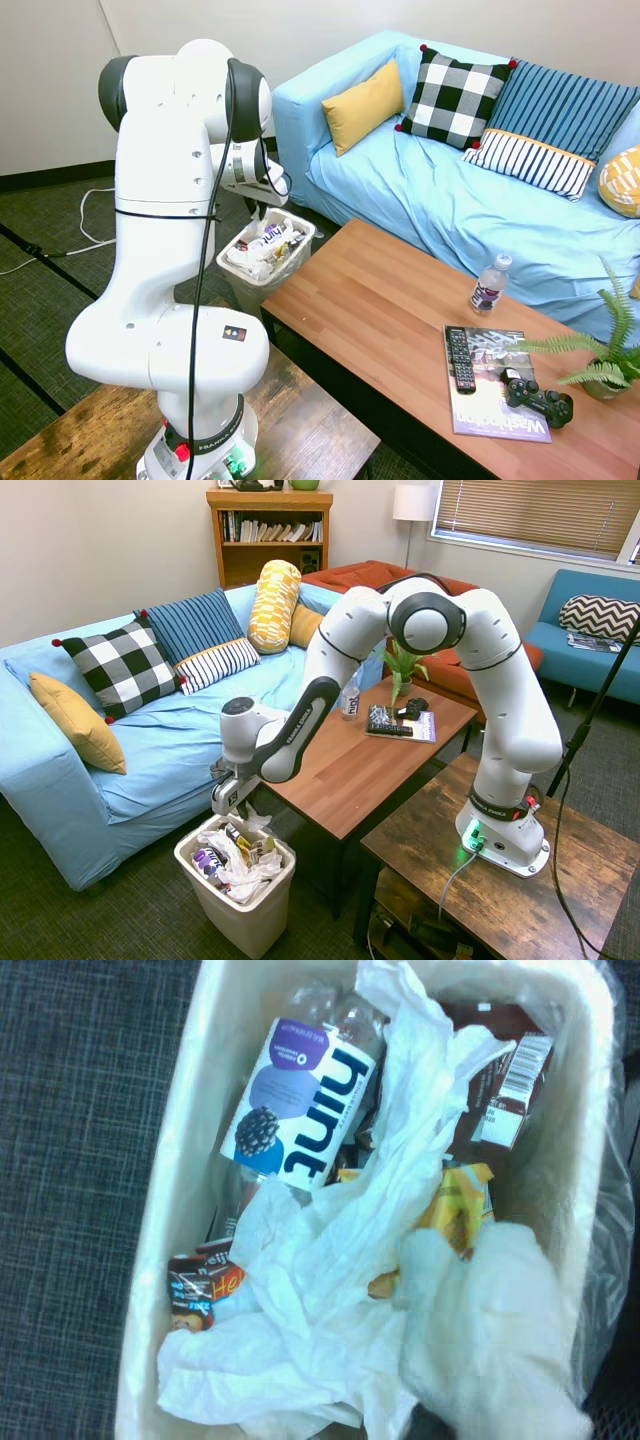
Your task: Throw the tissue in the trash bin
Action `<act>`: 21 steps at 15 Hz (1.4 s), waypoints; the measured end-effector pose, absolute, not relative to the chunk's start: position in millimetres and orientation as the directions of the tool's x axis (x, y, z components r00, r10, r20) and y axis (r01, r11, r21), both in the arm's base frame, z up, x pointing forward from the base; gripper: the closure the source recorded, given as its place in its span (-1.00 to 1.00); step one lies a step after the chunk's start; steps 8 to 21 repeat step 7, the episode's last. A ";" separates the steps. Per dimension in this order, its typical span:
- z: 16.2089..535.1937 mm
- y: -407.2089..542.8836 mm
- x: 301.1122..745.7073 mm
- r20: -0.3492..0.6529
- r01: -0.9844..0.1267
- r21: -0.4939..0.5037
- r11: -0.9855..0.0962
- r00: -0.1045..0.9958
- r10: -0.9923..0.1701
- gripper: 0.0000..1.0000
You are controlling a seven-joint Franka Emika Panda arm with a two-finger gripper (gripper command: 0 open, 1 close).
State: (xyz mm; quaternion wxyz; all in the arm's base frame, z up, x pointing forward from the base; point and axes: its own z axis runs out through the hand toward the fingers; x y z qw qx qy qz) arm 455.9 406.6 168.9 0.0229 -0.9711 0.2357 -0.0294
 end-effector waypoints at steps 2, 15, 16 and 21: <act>164.4 401.0 461.1 0.051 -0.465 -0.051 -0.884 0.882 -0.468 -1.00; 168.8 399.1 470.7 0.061 -0.466 -0.053 -0.883 0.881 -0.469 -1.00; 168.8 399.1 470.7 0.061 -0.466 -0.053 -0.883 0.881 -0.469 -1.00; 168.8 399.1 470.7 0.061 -0.466 -0.053 -0.883 0.881 -0.469 -1.00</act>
